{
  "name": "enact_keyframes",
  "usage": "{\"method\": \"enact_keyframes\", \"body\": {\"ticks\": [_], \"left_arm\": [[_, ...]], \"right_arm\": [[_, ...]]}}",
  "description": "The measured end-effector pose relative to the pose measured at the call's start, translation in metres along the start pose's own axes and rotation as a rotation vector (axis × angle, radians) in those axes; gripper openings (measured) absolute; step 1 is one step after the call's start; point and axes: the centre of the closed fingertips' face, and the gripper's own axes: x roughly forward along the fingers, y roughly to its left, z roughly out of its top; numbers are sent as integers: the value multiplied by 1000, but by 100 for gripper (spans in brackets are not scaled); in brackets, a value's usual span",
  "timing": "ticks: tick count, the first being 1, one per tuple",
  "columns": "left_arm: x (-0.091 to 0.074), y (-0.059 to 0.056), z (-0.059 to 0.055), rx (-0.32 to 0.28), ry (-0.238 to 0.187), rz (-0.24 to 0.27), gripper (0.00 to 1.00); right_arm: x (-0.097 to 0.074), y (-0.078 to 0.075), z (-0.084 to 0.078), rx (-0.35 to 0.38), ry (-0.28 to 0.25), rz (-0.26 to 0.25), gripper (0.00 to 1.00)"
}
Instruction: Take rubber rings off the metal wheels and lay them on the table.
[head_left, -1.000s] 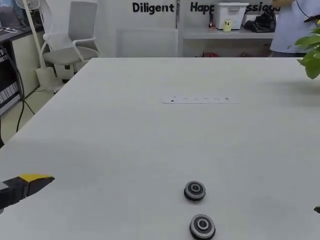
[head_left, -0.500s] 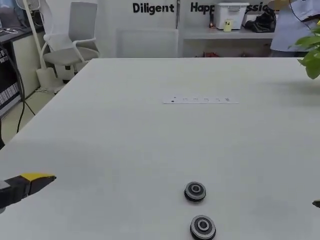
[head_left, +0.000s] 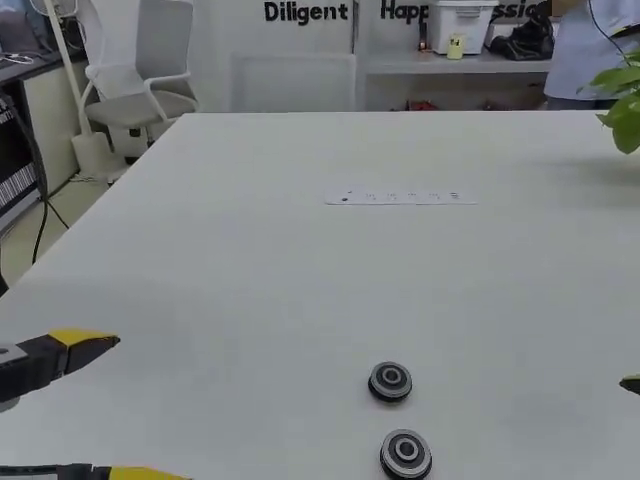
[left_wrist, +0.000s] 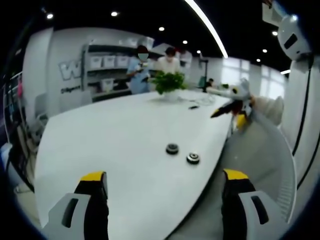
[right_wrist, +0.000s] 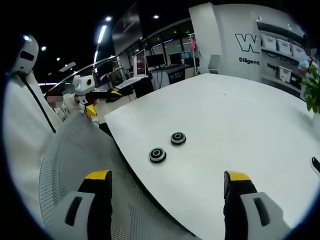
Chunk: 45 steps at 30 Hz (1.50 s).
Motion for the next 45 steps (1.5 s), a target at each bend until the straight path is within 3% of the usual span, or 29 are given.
{"method": "enact_keyframes", "body": {"ticks": [10, 17, 31, 45], "left_arm": [[5, 2, 11, 24, -10, -12, 96], [9, 0, 26, 54, -22, -34, 96], [15, 5, 62, 139, -70, -63, 97], [34, -6, 95, 215, -109, -142, 98]], "right_arm": [[1, -2, 20, -33, -28, 7, 88], [4, 4, 41, -78, -55, 31, 88], [9, -2, 76, -154, -98, 40, 86], [27, 0, 106, -198, -155, 68, 81]]}}
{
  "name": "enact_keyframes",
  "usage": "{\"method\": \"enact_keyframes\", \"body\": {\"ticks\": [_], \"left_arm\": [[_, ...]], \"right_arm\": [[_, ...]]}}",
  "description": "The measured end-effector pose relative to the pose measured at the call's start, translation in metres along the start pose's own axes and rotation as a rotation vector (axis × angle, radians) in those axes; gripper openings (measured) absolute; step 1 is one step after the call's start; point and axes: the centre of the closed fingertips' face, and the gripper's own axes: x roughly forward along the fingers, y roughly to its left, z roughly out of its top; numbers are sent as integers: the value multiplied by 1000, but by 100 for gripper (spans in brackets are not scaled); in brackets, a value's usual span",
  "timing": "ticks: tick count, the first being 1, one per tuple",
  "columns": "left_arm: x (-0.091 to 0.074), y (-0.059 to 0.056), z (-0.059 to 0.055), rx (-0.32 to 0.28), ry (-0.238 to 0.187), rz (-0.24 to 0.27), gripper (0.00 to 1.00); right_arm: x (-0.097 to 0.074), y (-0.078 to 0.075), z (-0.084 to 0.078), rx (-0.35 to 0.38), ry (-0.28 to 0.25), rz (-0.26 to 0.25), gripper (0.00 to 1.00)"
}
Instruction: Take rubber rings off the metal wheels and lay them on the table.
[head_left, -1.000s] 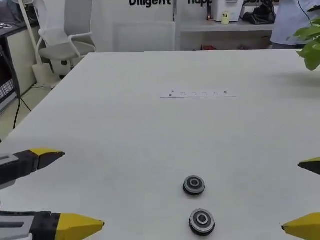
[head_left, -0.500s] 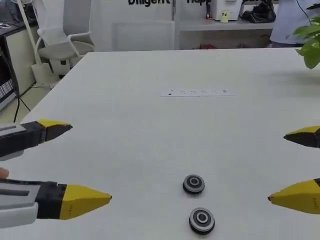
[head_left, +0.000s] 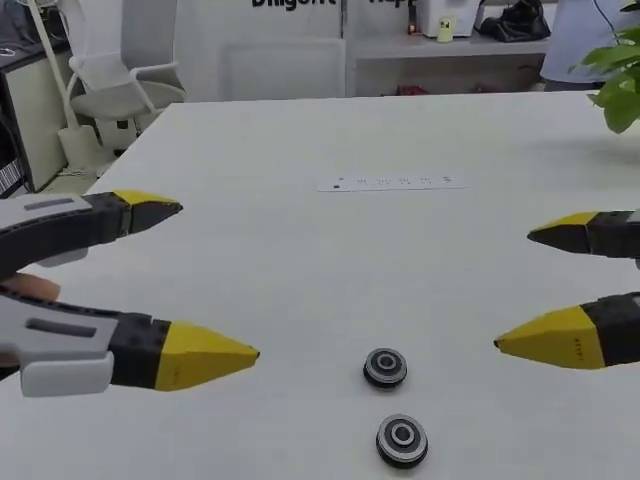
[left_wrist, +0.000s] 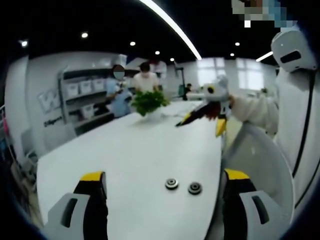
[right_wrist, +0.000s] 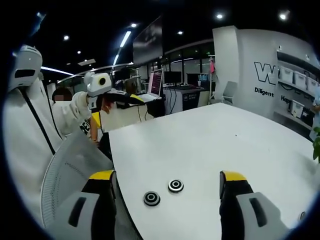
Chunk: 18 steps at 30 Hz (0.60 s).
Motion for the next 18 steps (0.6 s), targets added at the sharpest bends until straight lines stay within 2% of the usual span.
{"method": "enact_keyframes", "body": {"ticks": [4, 9, 12, 14, 18], "left_arm": [[8, -3, 8, 14, -16, -24, 97], [20, 0, 13, 48, -5, -32, 95], [26, -1, 20, 58, -21, -50, 95], [32, -3, 25, 71, -37, -63, 93], [45, -5, 28, 78, -52, -79, 90]], "right_arm": [[9, -2, 6, -11, -24, 8, 78], [21, -3, 7, -28, -47, 30, 74], [28, -1, 5, -24, -63, 53, 71], [34, -2, -1, -27, -55, 57, 69], [39, 0, -9, -22, -43, 79, 68]]}}
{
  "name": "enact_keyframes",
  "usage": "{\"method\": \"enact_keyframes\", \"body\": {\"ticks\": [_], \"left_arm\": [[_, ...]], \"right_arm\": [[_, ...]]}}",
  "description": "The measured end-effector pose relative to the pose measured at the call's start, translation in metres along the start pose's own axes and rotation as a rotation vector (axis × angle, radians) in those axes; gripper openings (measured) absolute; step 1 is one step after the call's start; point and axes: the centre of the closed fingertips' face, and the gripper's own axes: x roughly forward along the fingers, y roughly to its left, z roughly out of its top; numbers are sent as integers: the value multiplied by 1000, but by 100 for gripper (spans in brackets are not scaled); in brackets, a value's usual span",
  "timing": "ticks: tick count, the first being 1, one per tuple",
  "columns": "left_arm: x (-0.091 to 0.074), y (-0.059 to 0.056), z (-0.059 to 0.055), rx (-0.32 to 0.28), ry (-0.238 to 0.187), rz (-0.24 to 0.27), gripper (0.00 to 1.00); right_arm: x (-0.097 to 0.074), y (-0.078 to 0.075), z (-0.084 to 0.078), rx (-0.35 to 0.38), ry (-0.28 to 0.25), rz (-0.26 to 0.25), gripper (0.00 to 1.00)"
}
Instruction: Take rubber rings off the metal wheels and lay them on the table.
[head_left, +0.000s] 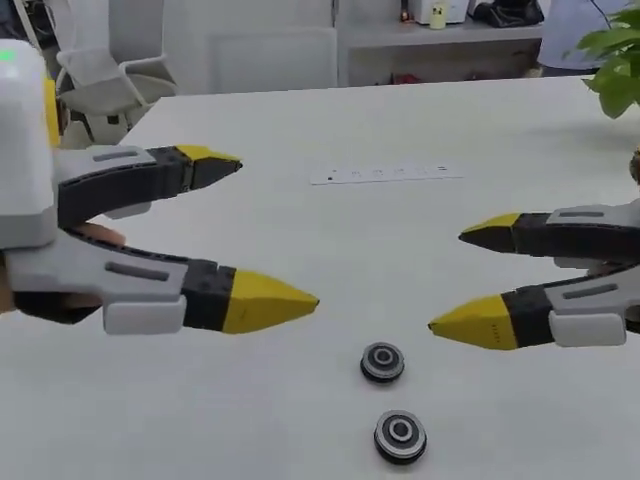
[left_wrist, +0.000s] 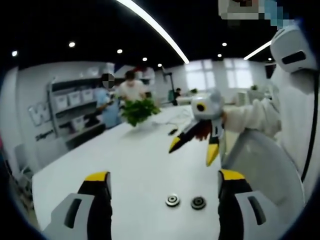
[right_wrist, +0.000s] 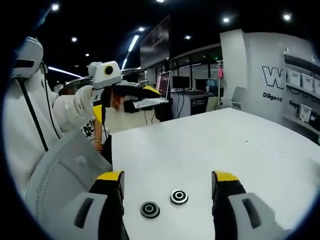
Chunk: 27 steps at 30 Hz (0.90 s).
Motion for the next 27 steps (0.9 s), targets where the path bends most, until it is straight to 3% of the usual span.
{"method": "enact_keyframes", "body": {"ticks": [8, 15, 22, 27], "left_arm": [[31, -12, 0, -15, -56, -47, 84], [56, -23, -11, -24, -94, -56, 77], [69, -36, -33, -32, -65, -71, 72], [75, -44, -51, -25, -24, -80, 68]], "right_arm": [[7, 2, -10, 6, -11, 33, 63], [13, 7, -20, 35, -12, 73, 59], [19, 15, -36, 16, 36, 106, 56], [23, 18, -60, 7, 118, 118, 55]]}}
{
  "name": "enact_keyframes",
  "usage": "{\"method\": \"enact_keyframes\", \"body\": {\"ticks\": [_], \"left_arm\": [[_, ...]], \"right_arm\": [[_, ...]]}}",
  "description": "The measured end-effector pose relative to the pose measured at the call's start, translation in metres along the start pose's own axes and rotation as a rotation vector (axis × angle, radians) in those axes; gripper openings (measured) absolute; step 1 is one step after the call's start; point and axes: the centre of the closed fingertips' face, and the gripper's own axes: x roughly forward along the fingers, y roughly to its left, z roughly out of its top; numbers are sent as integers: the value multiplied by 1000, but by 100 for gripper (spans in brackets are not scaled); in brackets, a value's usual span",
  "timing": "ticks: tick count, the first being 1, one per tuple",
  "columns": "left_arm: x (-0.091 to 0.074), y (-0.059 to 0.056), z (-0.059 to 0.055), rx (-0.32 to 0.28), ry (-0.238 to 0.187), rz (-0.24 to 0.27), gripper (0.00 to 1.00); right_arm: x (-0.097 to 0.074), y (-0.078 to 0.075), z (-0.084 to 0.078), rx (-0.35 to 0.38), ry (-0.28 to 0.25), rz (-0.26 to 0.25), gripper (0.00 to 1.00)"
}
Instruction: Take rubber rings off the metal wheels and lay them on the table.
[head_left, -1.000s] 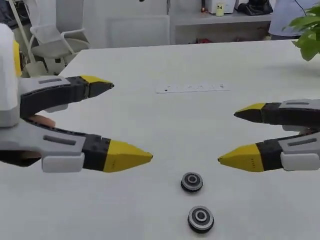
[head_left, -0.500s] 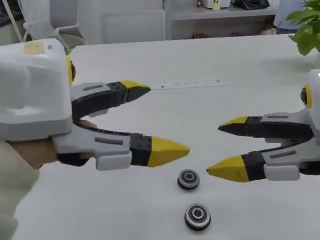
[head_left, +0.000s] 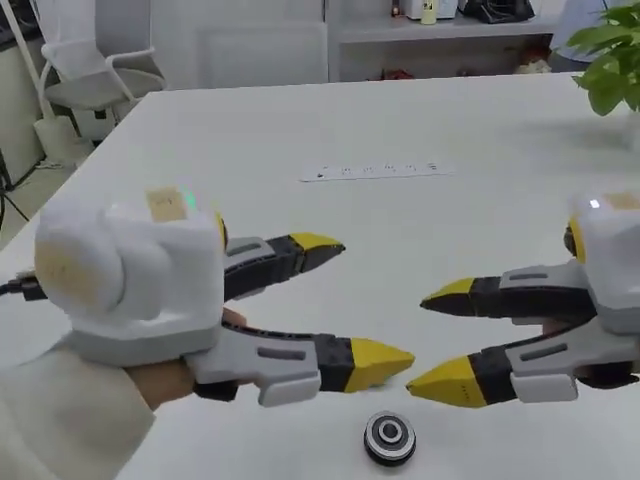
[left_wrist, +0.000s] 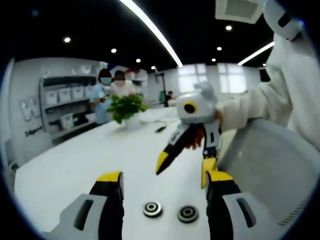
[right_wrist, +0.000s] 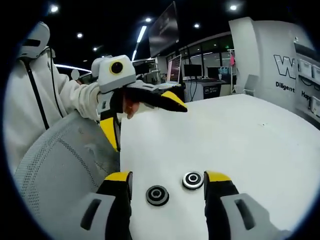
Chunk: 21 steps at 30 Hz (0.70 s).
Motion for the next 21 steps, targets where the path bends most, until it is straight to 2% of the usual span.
{"method": "enact_keyframes", "body": {"ticks": [4, 7, 13, 14, 18, 21], "left_arm": [[3, -9, -16, 4, 41, -32, 65], [4, -11, -26, -18, 57, -38, 63], [7, -15, -46, -42, 98, -54, 60], [8, -14, -47, -48, 101, -53, 60], [11, -17, -53, -66, 106, -61, 59], [14, -21, -59, -76, 115, -79, 55]], "right_arm": [[2, 4, -8, 19, 19, 17, 54], [5, 5, -21, 8, 67, 17, 54], [8, 5, -30, 6, 93, 18, 48], [9, 7, -34, -2, 116, 23, 46], [12, 7, -42, -7, 134, 30, 41], [16, 9, -49, -9, 159, 36, 40]]}}
